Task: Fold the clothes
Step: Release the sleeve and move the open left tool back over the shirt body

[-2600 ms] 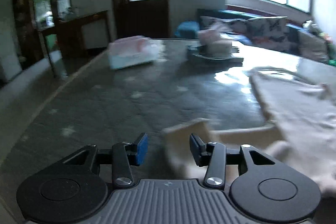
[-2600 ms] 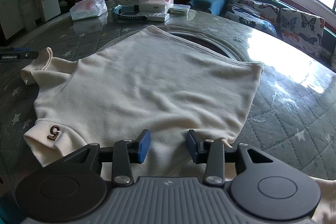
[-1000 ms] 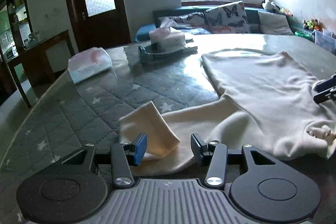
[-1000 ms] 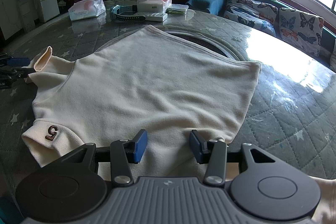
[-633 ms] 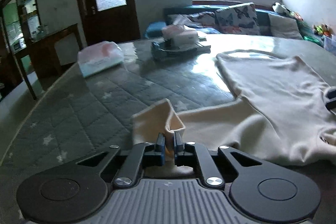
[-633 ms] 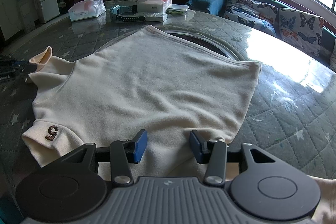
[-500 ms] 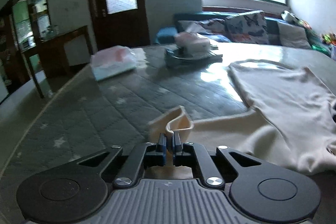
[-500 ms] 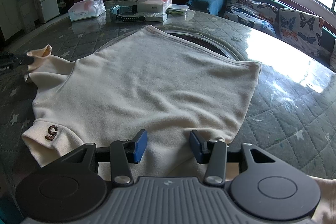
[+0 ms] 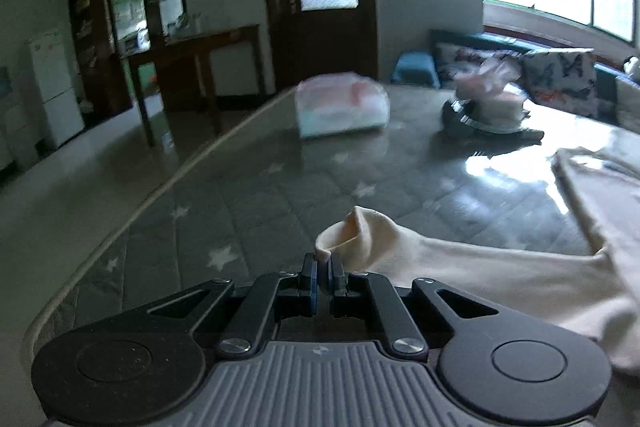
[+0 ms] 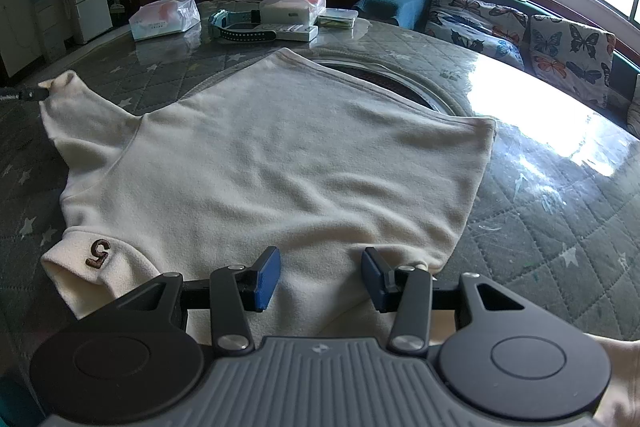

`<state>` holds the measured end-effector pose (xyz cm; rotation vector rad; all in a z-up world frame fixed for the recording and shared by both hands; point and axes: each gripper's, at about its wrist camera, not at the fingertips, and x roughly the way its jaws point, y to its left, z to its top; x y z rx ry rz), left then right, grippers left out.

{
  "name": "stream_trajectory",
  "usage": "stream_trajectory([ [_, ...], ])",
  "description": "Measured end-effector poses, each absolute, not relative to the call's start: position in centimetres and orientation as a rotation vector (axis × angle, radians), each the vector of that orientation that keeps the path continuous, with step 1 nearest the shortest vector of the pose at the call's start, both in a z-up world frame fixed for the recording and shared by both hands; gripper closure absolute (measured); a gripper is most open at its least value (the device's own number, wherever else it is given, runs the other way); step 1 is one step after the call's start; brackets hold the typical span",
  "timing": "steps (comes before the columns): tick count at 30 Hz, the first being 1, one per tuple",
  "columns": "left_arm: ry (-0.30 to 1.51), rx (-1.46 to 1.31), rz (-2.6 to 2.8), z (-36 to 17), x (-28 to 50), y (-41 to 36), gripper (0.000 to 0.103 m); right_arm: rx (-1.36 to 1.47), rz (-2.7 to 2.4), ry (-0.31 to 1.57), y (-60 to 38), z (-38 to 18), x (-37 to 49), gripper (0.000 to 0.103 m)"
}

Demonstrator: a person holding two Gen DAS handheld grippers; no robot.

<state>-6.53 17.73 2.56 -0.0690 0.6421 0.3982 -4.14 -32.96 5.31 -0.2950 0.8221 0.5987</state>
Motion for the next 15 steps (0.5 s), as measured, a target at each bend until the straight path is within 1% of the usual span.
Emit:
stream_trajectory([
  [1, 0.656, -0.076, 0.407, 2.2, -6.4, 17.9, 0.096, -0.294, 0.598, 0.822, -33.0, 5.3, -4.1, 0.057],
  [3, 0.669, -0.074, 0.425, 1.8, -6.4, 18.1, 0.091, -0.294, 0.598, 0.823, -32.9, 5.3, -4.1, 0.057],
  [4, 0.67, -0.066, 0.44, 1.8, -6.3, 18.1, 0.088, -0.295, 0.598, 0.823, -32.9, 5.3, -4.2, 0.057],
  [5, 0.666, -0.062, 0.452, 1.9, -6.4, 18.0, 0.083, -0.296, 0.597, 0.823, -32.9, 5.3, -4.2, 0.057],
  [8, 0.647, -0.058, 0.478, 2.6, -6.6, 17.6, 0.083, -0.299, 0.597, 0.823, -32.8, 5.3, -4.2, 0.057],
  [11, 0.629, -0.042, 0.375, 3.3, -7.1, 15.9, 0.083, -0.298, 0.597, 0.822, -32.9, 5.3, -4.2, 0.057],
  [15, 0.658, 0.035, 0.262, 2.6, -6.5, 13.7, 0.081, -0.298, 0.597, 0.822, -32.9, 5.3, -4.2, 0.057],
])
